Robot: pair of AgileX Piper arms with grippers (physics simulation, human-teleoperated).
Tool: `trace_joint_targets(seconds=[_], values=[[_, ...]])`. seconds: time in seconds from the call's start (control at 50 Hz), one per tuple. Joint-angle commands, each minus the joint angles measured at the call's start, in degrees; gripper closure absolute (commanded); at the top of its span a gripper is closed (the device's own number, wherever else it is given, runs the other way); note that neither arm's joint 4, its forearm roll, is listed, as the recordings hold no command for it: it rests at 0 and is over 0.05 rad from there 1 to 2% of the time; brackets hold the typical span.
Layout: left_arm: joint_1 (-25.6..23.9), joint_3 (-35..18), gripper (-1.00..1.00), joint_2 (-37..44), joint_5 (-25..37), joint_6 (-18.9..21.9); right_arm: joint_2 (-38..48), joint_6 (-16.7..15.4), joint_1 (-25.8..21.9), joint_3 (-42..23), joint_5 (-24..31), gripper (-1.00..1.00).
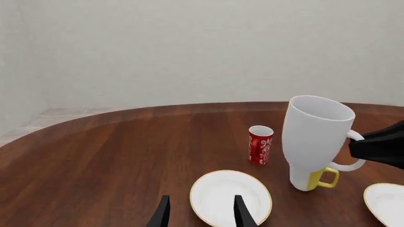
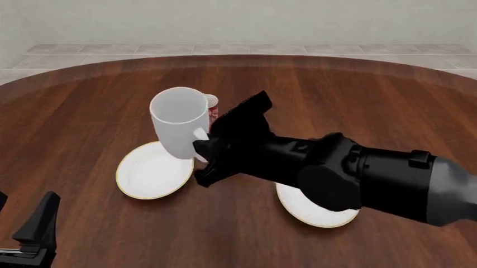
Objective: Put the white mug on the left plate.
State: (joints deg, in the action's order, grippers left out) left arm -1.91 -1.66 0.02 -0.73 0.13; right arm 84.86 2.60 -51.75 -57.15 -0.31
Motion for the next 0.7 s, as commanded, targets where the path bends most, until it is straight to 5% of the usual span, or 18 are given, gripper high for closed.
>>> trace_joint_targets(seconds=[0.02, 0.7], values=[[0.1, 0.0, -1.0, 0.0, 0.0, -0.2, 2.7, 0.8, 0.2, -4.8, 2.3, 1.0], [0.0, -0.1, -1.0, 0.0, 0.1, 0.0, 10.3, 2.8, 0.1, -14.8, 5.4, 1.0]])
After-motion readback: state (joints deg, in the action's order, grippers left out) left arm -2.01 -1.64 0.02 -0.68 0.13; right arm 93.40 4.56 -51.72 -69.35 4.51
